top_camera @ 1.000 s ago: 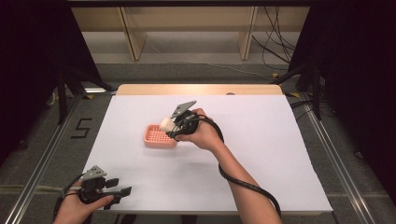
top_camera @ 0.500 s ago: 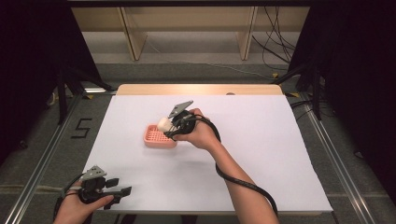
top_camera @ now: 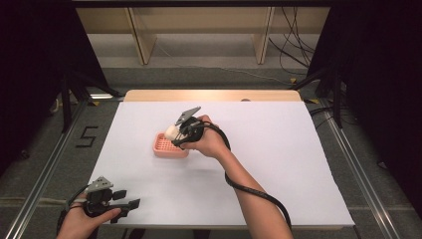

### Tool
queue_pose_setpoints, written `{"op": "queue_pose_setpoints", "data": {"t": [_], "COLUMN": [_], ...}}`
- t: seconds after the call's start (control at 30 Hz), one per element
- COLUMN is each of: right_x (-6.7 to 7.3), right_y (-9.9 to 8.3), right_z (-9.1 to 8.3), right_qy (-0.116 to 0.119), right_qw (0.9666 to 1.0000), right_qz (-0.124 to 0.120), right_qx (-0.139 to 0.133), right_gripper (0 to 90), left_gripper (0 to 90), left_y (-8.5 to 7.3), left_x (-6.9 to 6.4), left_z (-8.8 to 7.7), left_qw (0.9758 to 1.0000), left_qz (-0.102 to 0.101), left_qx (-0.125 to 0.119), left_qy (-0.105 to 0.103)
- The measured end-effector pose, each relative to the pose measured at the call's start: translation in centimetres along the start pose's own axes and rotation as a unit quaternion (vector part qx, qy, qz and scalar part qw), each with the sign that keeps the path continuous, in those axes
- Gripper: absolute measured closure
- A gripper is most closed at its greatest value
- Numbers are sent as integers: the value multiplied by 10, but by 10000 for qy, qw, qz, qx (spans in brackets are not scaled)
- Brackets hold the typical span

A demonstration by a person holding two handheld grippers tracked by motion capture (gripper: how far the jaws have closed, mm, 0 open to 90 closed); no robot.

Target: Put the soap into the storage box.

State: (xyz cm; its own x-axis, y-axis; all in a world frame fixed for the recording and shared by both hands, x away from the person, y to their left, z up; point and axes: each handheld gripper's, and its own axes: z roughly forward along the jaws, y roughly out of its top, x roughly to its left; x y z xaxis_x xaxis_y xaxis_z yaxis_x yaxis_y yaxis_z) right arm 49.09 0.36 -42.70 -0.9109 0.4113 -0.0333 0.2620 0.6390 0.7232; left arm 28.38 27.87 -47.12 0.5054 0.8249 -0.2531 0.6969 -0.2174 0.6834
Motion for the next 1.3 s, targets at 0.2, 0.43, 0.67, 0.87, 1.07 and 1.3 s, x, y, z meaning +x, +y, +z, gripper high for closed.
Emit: {"op": "queue_pose_setpoints", "data": {"t": [0.2, 0.43, 0.67, 0.87, 1.07, 1.3], "right_x": [-2, -3, -1, 0, 1, 10], "right_y": [1, 3, 6, 6, 1, -43], "right_z": [11, 22, 31, 34, 22, -37], "right_qy": [-19, -44, -77, -107, -115, -238], "right_qw": [10000, 9997, 9991, 9992, 9998, 9990], "right_qz": [28, 1, -117, -25, 18, 182], "right_qx": [94, 234, 399, 385, 180, 318], "right_gripper": [506, 506, 504, 472, 425, 466], "left_gripper": [316, 316, 316, 316, 316, 316], "left_y": [0, 0, 0, 0, 0, -1], "left_x": [1, 0, 0, 0, 2, 1], "left_z": [0, 0, -1, -1, -3, -1], "left_qw": [10000, 9999, 10000, 10000, 10000, 10000], "left_qz": [13, -59, -32, 9, 14, 15], "left_qx": [-2, -103, -67, -51, 12, -32], "left_qy": [3, 1, 0, 63, -6, 20]}}
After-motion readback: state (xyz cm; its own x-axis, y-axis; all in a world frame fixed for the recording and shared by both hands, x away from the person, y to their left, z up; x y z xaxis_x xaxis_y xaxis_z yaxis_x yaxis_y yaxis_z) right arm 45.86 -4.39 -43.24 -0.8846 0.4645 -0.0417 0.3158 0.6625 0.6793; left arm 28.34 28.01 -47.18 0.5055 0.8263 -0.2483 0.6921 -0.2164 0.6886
